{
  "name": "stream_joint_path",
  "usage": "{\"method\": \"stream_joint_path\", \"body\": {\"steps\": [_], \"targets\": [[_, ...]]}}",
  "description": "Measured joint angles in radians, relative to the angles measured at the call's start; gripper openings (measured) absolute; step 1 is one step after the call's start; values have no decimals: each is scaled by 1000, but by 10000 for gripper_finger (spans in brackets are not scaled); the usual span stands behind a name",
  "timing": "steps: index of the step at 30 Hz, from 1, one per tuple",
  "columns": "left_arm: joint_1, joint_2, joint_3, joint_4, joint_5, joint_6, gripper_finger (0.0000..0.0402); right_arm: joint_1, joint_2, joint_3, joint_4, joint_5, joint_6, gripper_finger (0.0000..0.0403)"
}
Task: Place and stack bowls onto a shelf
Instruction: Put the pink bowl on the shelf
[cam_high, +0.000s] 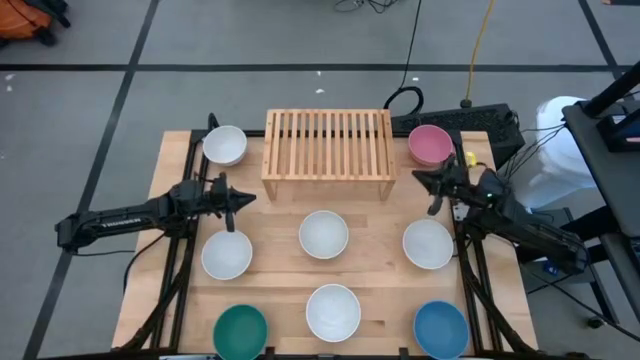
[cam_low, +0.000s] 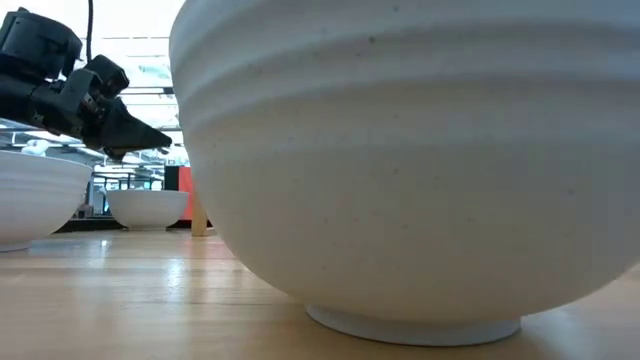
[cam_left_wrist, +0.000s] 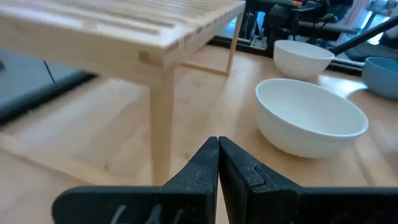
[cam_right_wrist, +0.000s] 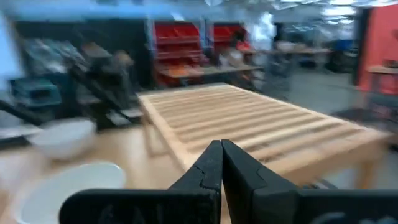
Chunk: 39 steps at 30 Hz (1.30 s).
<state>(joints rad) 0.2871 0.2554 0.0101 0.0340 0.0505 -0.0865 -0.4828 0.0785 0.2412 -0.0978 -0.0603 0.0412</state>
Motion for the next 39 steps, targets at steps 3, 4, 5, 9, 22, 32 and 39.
{"method": "stream_joint_path", "body": {"steps": [3, 4, 5, 9, 22, 32, 39], "targets": [[0, 0, 0, 36, -7, 14, 17, 0, 52, 129, -220, 67, -55, 0], [0, 0, 0, 52, -8, 13, 17, 0, 71, 174, -289, 88, -61, 0], [0, 0, 0, 65, -8, 7, 17, 0, 93, 221, -342, 105, -66, 0], [0, 0, 0, 138, -8, -3, 17, 0, 197, 378, -498, 113, -89, 0], [0, 0, 0, 263, -9, -15, 17, 0, 592, 736, -778, 324, 67, 0], [0, 0, 0, 288, -9, -27, 17, -8, 759, 797, -875, 293, 34, 1], [0, 0, 0, 327, -9, -32, 17, -8, 824, 797, -888, 295, 3, 46]]}}
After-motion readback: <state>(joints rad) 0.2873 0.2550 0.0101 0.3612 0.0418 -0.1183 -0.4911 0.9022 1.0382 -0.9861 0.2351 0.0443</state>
